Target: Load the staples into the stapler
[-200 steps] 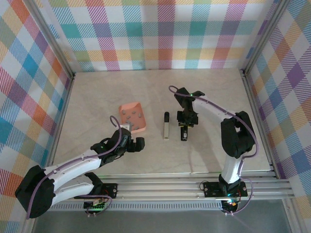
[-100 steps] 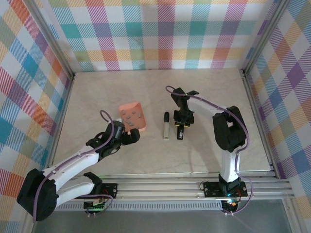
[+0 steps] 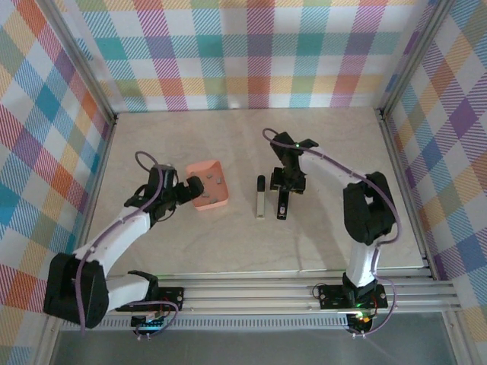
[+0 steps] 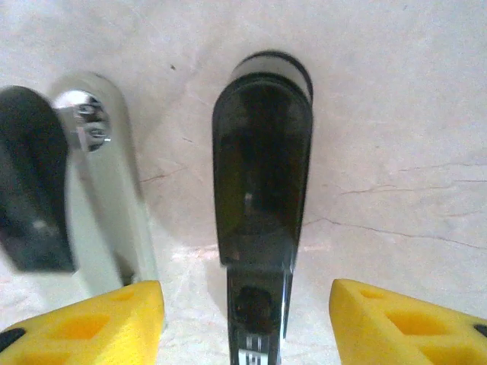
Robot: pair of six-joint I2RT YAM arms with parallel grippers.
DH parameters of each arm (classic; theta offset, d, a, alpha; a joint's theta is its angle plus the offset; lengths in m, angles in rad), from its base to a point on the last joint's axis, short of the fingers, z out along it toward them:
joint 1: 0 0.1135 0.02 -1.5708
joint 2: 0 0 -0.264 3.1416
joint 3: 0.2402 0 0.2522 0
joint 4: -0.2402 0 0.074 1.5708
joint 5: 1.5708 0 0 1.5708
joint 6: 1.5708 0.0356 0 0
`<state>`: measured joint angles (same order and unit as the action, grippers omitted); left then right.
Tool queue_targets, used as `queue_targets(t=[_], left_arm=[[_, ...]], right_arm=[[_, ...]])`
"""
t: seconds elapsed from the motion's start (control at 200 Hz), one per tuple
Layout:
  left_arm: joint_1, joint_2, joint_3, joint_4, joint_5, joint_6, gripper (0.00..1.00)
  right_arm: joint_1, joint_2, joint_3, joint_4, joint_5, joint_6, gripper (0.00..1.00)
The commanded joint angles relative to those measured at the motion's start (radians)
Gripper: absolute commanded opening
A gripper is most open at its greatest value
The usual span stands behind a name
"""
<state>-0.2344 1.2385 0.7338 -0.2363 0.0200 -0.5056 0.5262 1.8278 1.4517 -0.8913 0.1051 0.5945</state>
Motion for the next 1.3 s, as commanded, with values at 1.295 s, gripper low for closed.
queue_targets(t=[1.295], left_arm=[[-0.088,0.509,0.435,0.063,0.075,0.101,1.0]], right_arm=[[-0.064,-0.433,-0.365,0.192,0.11,-0.013,0.67]])
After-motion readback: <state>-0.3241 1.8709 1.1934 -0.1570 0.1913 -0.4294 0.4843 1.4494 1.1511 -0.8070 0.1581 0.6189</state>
